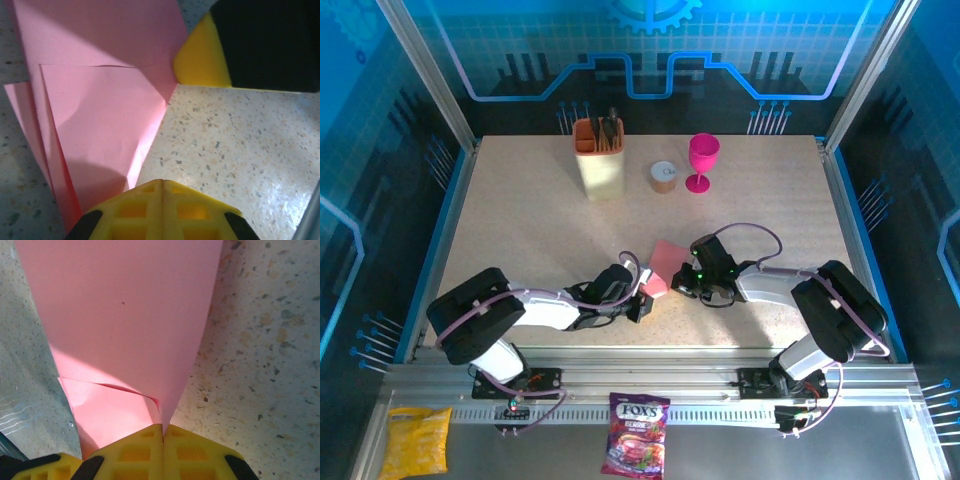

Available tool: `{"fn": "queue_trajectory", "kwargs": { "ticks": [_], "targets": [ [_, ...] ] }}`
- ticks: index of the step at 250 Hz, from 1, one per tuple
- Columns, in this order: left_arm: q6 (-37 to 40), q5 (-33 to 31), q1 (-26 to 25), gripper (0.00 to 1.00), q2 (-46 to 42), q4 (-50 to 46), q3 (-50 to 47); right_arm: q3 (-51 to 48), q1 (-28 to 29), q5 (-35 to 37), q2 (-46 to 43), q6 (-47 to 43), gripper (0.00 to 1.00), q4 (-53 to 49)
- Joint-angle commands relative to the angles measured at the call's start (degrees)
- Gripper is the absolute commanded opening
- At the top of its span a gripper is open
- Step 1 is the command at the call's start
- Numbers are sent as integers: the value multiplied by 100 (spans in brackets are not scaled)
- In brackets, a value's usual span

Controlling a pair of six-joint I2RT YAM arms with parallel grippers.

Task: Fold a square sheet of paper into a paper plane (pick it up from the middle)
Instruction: Fold the wing for the fifth time at the center of the table.

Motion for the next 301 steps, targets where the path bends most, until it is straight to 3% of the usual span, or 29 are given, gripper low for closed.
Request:
{"fn": "queue_trajectory", "kwargs": {
  "ticks": [1,45,70,86,122,152,183,242,301],
  "targets": [
    [-21,-210,91,2,183,203,-162,-110,74,85,-74,71,0,-2],
    [-135,-168,210,1,405,426,-317,-191,92,98,-174,97,0,3],
    [-194,-107,242,0,451,529,-383,-177,54,81,-340,-9,29,-140],
    [-197,-32,242,0,424,533,-378,-167,13,145,-597,-153,34,-358],
    [-190,40,246,0,384,461,-334,-144,-97,327,-1292,-436,30,-926],
    [-180,59,248,0,427,458,-325,26,-81,223,-1401,-537,14,-907],
    [-162,72,242,0,473,469,-325,250,105,-12,-957,-495,0,-384],
    [-142,54,242,0,456,443,-345,520,486,-314,111,-286,0,769],
    [-124,299,302,0,378,390,-248,304,440,-381,976,-60,0,1515]
  ]
}}
